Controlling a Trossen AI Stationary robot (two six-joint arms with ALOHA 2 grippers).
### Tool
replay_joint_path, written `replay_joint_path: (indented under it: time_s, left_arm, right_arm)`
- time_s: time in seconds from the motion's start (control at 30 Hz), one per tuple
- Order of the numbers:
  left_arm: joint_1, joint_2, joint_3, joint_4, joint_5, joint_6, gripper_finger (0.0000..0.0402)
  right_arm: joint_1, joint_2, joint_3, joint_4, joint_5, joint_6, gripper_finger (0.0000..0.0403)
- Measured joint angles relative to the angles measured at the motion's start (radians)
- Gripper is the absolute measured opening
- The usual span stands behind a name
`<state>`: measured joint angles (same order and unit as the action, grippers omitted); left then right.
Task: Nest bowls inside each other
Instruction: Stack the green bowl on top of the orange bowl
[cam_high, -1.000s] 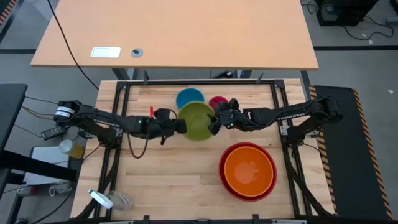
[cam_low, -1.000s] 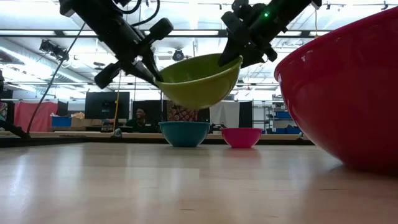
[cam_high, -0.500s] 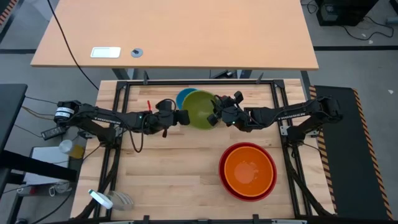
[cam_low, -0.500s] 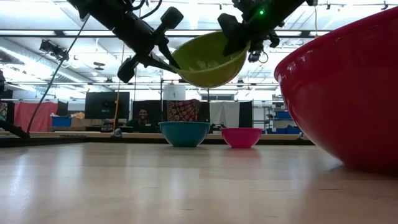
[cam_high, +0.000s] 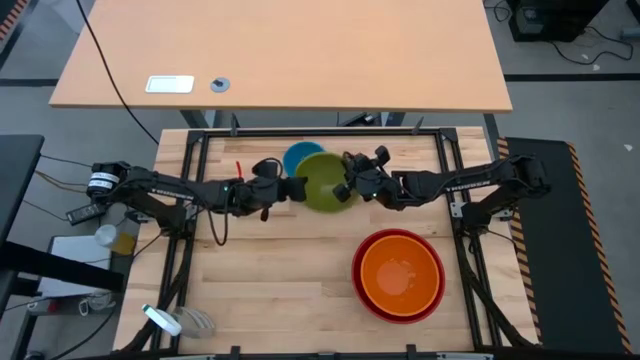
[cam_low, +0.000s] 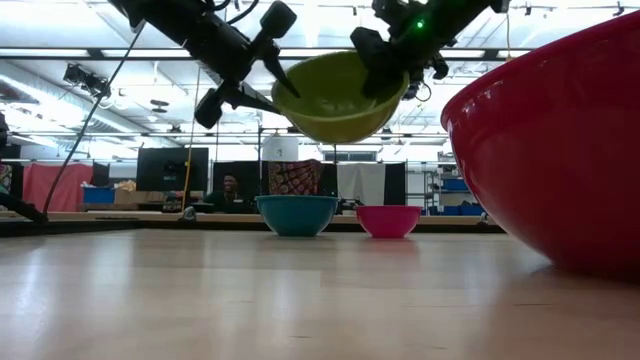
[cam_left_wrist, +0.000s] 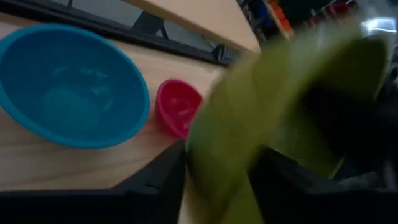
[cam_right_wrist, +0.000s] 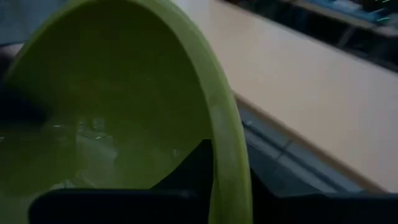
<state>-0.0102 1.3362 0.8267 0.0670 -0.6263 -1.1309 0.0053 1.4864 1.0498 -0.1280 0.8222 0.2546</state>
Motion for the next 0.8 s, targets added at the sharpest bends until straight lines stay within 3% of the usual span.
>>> replay_joint_path:
  time_s: [0.13,0.3,0.53,0.8]
  left_arm:
    - [0.000,-0.001,0.003,0.019,0.009,0.039,0.0225]
    - [0.000,0.000,0.003,0.090,0.030,0.147,0.0260]
    - [0.000,0.000,0.001,0.156,0.056,0.234,0.0269]
    - [0.000,-0.033,0.001,0.192,0.056,0.264,0.0269]
  right_arm:
    - [0.002,0.004,-0.001,-0.005,-0.039,0.000,0.0066]
    - [-0.002,0.002,-0.002,-0.028,-0.037,0.003,0.0057]
    - [-0.010,-0.025,-0.001,-0.163,-0.114,0.085,0.0056]
    - [-0.029,-0.197,-0.001,-0.350,-0.371,0.143,0.0056]
